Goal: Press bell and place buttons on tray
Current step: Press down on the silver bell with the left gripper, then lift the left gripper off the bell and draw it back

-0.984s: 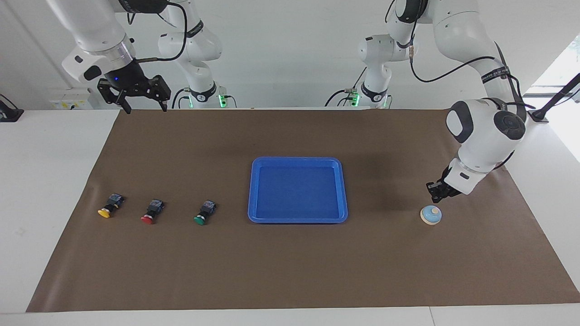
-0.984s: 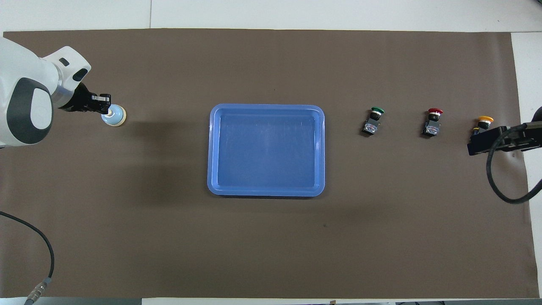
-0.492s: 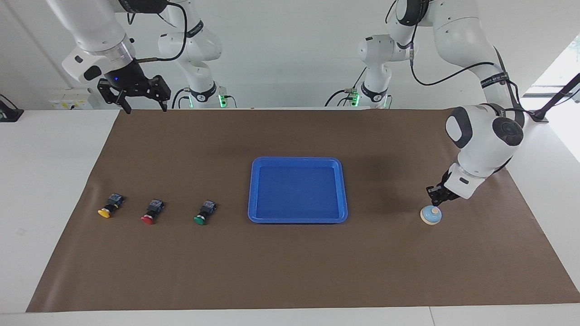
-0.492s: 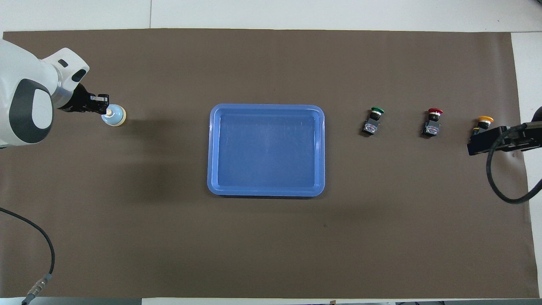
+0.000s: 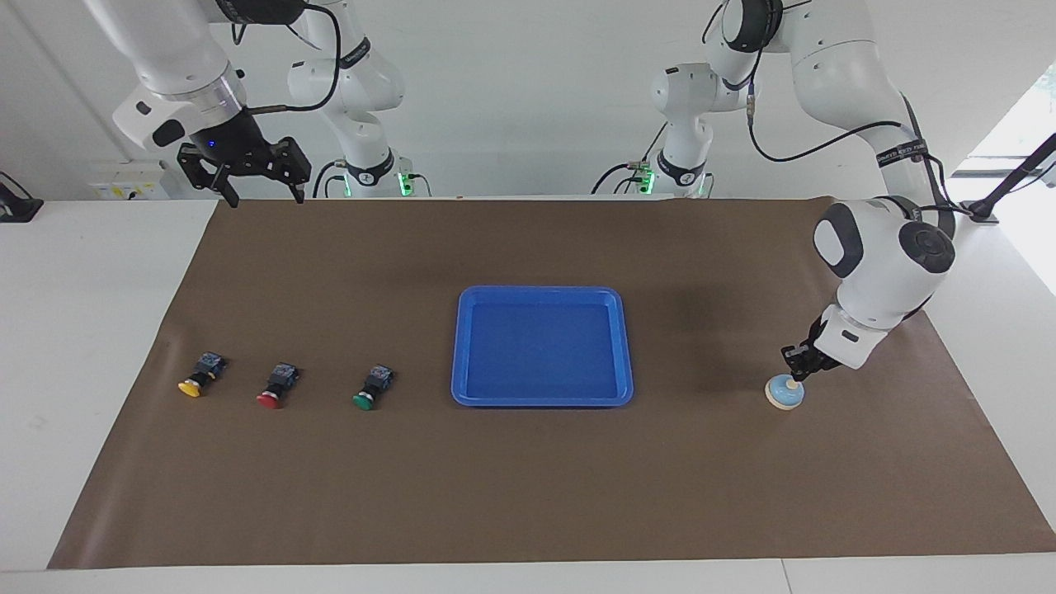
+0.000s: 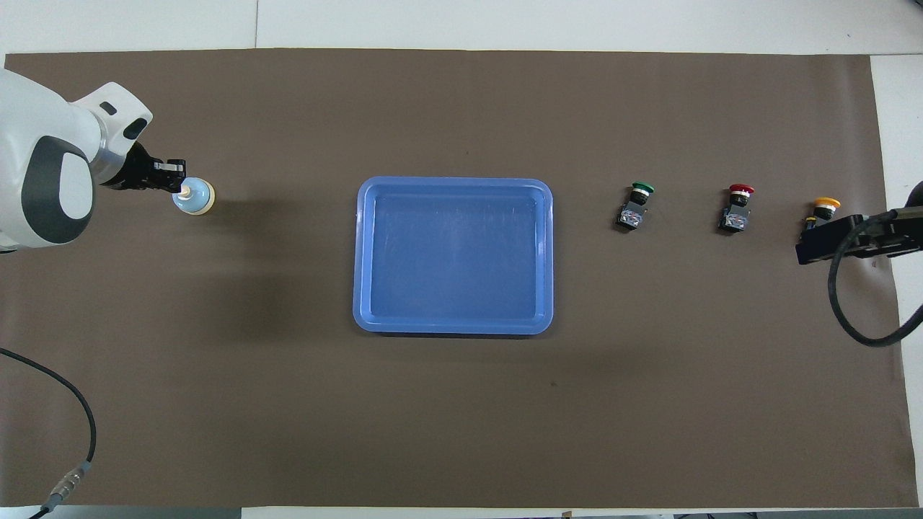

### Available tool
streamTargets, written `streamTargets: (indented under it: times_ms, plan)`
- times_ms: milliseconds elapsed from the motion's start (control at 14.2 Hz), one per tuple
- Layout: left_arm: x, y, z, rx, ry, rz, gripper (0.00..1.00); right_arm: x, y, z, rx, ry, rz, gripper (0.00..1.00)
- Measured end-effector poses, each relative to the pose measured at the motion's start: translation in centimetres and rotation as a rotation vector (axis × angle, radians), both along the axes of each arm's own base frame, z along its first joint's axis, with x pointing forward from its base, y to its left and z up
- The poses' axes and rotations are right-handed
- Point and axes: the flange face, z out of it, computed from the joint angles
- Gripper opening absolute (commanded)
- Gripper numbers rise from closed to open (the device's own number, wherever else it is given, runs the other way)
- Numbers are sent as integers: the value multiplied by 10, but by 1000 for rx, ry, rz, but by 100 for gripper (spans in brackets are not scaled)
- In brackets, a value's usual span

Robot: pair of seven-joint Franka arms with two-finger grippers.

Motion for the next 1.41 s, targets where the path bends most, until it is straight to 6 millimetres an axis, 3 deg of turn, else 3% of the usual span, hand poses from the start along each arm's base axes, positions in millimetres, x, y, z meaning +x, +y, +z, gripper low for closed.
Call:
streamTargets:
  times_ms: [211, 492, 1124, 1265, 1405]
  plan:
    - [0, 0, -5, 0, 4, 1, 0, 0, 0, 0, 0, 0, 0, 100]
    - [-3, 0, -30, 0, -4, 4, 0, 0, 0, 0, 0, 0, 0, 100]
    - [-6, 0, -28, 1, -26, 7, 0, 0, 0, 0, 0, 0, 0, 100]
    - [-6, 1, -21, 1, -30, 8, 23, 0, 0, 0, 0, 0, 0, 100]
    - [-10, 3, 9, 2, -23, 12, 47, 0, 0, 0, 0, 0, 0, 100]
